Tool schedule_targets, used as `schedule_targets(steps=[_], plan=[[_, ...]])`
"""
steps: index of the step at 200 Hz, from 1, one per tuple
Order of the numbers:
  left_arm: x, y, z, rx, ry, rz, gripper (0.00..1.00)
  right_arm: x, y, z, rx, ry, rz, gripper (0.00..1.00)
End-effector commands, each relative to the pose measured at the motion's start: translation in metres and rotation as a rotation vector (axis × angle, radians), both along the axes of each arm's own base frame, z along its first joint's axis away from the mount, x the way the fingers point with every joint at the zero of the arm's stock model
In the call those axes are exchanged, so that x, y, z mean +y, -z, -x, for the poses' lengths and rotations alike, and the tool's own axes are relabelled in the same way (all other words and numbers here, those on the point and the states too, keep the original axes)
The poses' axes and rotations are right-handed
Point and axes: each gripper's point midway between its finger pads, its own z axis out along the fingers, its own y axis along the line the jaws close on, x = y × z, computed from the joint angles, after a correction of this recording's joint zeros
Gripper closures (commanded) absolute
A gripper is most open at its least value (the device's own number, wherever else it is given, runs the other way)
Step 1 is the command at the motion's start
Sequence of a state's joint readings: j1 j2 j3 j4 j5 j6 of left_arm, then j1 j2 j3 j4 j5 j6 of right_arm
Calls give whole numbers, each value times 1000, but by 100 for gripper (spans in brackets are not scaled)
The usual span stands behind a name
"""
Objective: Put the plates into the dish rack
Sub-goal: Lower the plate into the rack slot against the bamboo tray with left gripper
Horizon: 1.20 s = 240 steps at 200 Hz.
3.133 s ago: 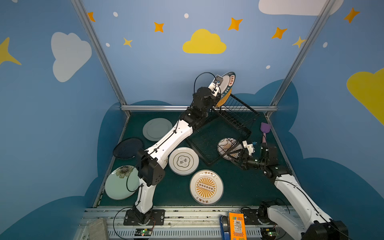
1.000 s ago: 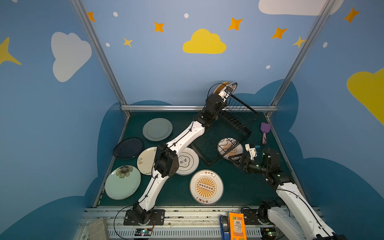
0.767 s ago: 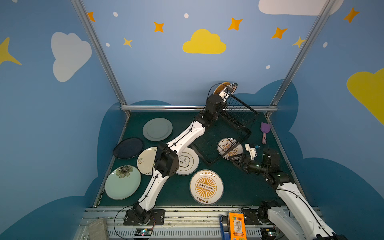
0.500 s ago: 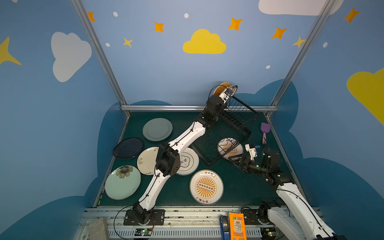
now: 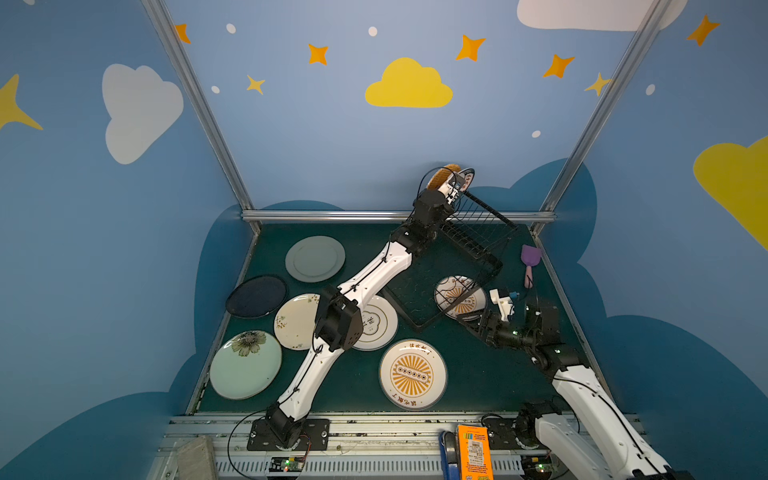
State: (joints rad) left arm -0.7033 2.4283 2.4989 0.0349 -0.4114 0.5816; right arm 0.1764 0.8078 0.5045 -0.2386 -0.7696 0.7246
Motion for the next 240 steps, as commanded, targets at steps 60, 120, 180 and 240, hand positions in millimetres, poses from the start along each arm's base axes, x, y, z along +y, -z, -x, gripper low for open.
schedule_targets(steps=[60, 120, 180, 240], plan=[[-11, 6, 1, -9, -77, 40, 96, -4, -8, 8, -27, -16, 19, 11], [-11, 12, 3, 12, -95, 5, 91, -5, -7, 7, -28, -15, 13, 11], [-11, -3, 9, -1, -80, 34, 82, -6, -7, 6, -30, -13, 10, 11], [-5, -28, 15, -32, -71, 67, 73, -7, -8, 6, -36, -2, 18, 11]])
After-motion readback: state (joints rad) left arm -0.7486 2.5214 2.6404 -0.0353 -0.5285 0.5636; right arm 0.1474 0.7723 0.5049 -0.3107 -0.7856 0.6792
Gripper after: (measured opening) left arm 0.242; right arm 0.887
